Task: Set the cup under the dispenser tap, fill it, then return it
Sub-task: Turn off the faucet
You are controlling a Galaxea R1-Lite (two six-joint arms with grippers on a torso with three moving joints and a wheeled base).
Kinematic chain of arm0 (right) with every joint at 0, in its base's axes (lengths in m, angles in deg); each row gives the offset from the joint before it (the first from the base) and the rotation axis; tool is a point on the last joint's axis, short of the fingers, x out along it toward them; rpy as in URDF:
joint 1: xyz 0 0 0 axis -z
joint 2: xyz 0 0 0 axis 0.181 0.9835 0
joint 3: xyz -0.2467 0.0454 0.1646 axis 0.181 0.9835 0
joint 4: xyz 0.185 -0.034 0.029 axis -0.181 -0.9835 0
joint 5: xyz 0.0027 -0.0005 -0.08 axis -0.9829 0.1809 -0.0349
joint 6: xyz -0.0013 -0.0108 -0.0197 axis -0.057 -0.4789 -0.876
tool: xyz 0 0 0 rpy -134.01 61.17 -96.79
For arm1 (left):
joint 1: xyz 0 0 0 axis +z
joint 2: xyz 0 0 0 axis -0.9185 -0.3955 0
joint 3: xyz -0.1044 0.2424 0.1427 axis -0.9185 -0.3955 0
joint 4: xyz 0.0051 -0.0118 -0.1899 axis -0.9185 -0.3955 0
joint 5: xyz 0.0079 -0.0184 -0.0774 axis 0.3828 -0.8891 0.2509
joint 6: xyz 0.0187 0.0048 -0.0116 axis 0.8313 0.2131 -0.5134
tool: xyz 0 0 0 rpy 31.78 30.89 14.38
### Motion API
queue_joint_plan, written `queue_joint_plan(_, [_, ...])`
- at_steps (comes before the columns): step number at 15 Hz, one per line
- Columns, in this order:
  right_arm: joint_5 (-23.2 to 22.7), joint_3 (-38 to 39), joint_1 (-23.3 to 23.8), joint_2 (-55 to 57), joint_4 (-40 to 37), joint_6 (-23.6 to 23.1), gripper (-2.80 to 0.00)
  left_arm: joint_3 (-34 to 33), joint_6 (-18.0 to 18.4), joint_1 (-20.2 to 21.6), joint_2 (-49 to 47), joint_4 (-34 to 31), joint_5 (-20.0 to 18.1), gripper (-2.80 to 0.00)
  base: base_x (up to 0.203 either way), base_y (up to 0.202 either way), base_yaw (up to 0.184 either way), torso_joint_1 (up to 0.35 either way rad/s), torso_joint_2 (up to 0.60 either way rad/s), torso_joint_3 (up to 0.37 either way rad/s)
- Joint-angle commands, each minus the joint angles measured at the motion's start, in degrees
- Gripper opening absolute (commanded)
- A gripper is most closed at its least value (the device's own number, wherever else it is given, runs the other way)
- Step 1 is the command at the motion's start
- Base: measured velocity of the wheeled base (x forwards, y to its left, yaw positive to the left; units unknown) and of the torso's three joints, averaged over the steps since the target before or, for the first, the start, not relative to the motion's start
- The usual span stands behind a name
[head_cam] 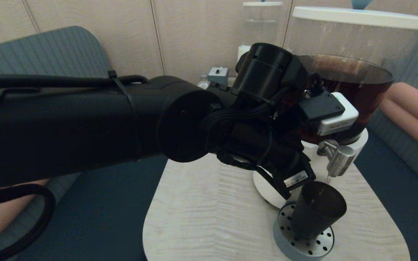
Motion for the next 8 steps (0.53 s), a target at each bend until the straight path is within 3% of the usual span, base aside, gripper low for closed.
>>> queue_joint_plan(1, [-0.04, 0.62, 0.02, -0.02, 0.05, -0.05, -2.80, 0.03, -0.01, -0.40, 0.11, 1.25, -0.08, -2.80, 0.000, 0.000, 0.000, 0.000, 0.00, 0.000])
queue_joint_plan(8, [-0.02, 0.62, 0.02, -0.02, 0.05, -0.05, -2.80, -0.05, -0.42, -0.66, 0.02, 4.64, -0.25, -2.80, 0.000, 0.000, 0.000, 0.000, 0.00, 0.000])
